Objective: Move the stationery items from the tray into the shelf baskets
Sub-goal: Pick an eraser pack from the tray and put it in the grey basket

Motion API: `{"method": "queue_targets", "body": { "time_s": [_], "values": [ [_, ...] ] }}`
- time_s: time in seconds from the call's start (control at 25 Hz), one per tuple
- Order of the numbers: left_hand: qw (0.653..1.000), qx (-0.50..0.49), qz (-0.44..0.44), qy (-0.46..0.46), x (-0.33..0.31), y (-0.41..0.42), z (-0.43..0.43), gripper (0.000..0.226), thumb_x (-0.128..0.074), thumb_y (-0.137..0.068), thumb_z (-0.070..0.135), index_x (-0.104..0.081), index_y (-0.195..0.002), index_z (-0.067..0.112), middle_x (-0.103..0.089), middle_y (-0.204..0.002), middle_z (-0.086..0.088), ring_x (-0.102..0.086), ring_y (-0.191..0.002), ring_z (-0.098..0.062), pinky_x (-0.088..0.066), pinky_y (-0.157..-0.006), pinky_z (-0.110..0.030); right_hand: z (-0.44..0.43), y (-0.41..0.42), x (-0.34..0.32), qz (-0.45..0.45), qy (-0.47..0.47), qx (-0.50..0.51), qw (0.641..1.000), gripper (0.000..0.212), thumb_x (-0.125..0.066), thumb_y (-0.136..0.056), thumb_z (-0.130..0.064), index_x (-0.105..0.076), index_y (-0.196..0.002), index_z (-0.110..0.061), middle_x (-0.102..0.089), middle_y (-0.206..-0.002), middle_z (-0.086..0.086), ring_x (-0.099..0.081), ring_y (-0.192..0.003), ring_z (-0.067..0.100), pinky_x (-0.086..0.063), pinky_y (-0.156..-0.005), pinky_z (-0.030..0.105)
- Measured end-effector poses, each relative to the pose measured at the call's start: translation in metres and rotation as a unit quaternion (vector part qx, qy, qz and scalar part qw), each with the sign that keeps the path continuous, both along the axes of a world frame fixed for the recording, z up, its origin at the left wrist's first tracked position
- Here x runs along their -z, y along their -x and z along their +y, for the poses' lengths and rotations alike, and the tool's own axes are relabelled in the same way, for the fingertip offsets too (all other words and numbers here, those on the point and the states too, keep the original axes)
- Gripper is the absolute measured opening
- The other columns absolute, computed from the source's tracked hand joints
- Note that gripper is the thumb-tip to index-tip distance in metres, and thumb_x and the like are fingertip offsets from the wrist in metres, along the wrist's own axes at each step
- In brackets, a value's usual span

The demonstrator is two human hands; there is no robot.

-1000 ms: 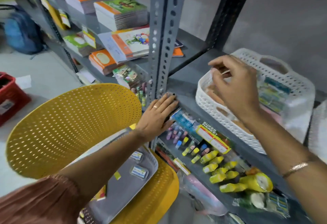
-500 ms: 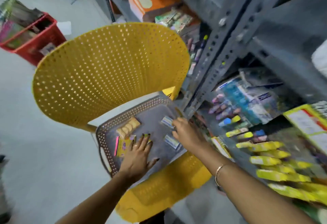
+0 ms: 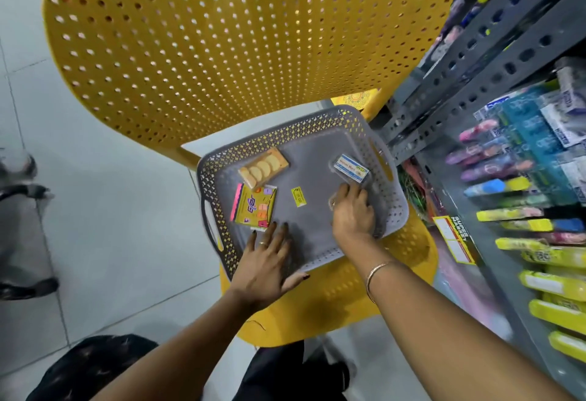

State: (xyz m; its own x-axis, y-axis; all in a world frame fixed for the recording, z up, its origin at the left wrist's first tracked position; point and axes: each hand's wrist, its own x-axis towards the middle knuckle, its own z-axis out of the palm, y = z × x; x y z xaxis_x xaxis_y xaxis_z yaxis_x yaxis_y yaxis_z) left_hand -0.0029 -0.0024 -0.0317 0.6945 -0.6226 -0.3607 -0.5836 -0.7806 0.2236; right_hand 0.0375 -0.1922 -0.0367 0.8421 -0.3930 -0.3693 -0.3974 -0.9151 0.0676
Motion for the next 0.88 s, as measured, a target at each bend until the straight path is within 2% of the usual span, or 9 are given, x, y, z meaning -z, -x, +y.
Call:
{"method": "queue_targets", "body": {
  "time_s": [0.04,0.08,0.2,0.32,0.44,0.52,0.6,0.72,0.88],
  "values": [
    [1.000,0.001,0.001,-0.001,0.001,0.000,0.001,0.084,-0.017,-0.090,0.069,-0.054,-0.127,0.003,-0.045,-0.138,-0.018,-0.039,-0.128,-0.035,-0.038,-0.096,-0.059,-0.002,0.003,-0.001,-0.014,0.017,-0.008,1.000,0.044,-0.081,-0.061,-0.026,-0.060,-0.098,-0.014,-0.067,-0.097,0.005,-0.066,-0.086,0.018,-0.056,-0.050,0.027],
    [1.000,0.001,0.005,0.000,0.001,0.000,0.001,0.084,-0.017,-0.090,0.069,-0.053,-0.128,0.003,-0.044,-0.139,-0.018,-0.037,-0.129,-0.035,-0.037,-0.097,-0.059,-0.004,0.004,0.000,-0.014,0.012,0.000,1.000,0.043,-0.079,-0.065,-0.020,-0.058,-0.102,-0.011,-0.066,-0.101,0.009,-0.065,-0.090,0.022,-0.057,-0.054,0.031],
    [1.000,0.005,0.019,0.001,-0.002,-0.001,0.000,0.087,-0.012,-0.088,0.071,-0.041,-0.137,0.005,-0.029,-0.147,-0.015,-0.018,-0.136,-0.030,-0.025,-0.105,-0.058,-0.012,0.001,-0.003,-0.007,-0.062,-0.018,0.998,0.041,-0.058,-0.087,-0.009,-0.040,-0.124,-0.004,-0.050,-0.128,0.018,-0.049,-0.120,0.032,-0.055,-0.081,0.043],
    [1.000,0.023,0.019,-0.007,-0.012,-0.008,0.000,0.091,-0.008,-0.084,0.074,-0.020,-0.145,0.008,-0.007,-0.151,-0.010,0.001,-0.138,-0.027,-0.008,-0.109,-0.055,-0.019,-0.005,-0.034,-0.053,-0.074,-0.023,0.996,0.053,-0.063,-0.084,-0.012,-0.036,-0.129,-0.006,-0.045,-0.135,0.018,-0.041,-0.127,0.033,-0.050,-0.091,0.043],
    [0.999,0.041,-0.008,-0.002,-0.039,-0.024,-0.010,0.093,-0.009,-0.084,0.075,-0.028,-0.143,0.006,-0.018,-0.150,-0.014,-0.011,-0.138,-0.031,-0.010,-0.106,-0.057,-0.032,-0.012,-0.096,-0.078,-0.099,0.002,0.992,0.052,-0.066,-0.080,-0.014,-0.040,-0.125,-0.007,-0.045,-0.133,0.017,-0.039,-0.126,0.034,-0.046,-0.093,0.044],
    [0.998,0.060,-0.032,0.012,-0.067,-0.042,-0.022,0.092,-0.012,-0.086,0.074,-0.041,-0.137,0.003,-0.034,-0.145,-0.018,-0.030,-0.133,-0.036,-0.026,-0.099,-0.063,-0.045,-0.015,-0.146,-0.121,-0.111,0.024,0.986,0.050,-0.067,-0.079,-0.017,-0.044,-0.122,-0.007,-0.048,-0.128,0.016,-0.041,-0.123,0.034,-0.044,-0.091,0.044],
    [0.993,0.084,-0.074,0.040,-0.107,-0.067,-0.045,0.090,-0.013,-0.088,0.072,-0.048,-0.132,0.001,-0.043,-0.139,-0.019,-0.040,-0.127,-0.037,-0.038,-0.092,-0.062,-0.060,-0.013,-0.210,-0.173,-0.113,0.028,0.978,0.052,-0.065,-0.078,-0.019,-0.044,-0.124,-0.010,-0.048,-0.126,0.015,-0.042,-0.121,0.033,-0.043,-0.091,0.043],
    [0.977,0.139,-0.125,0.106,-0.183,-0.099,-0.085,0.088,-0.014,-0.089,0.069,-0.045,-0.133,0.000,-0.042,-0.140,-0.020,-0.037,-0.129,-0.036,-0.041,-0.093,-0.060,-0.082,-0.001,-0.308,-0.259,-0.084,0.036,0.962,0.053,-0.063,-0.078,-0.018,-0.045,-0.128,-0.011,-0.050,-0.124,0.015,-0.042,-0.120,0.034,-0.041,-0.095,0.043],
    [0.934,0.202,-0.218,0.196,-0.291,-0.131,-0.148,0.083,-0.018,-0.090,0.064,-0.044,-0.132,-0.003,-0.039,-0.141,-0.022,-0.035,-0.130,-0.036,-0.034,-0.100,-0.052,-0.123,0.024,-0.429,-0.356,-0.035,0.064,0.931,0.053,-0.063,-0.074,-0.018,-0.050,-0.125,-0.009,-0.054,-0.118,0.020,-0.045,-0.114,0.036,-0.042,-0.092,0.043]
  ]
}}
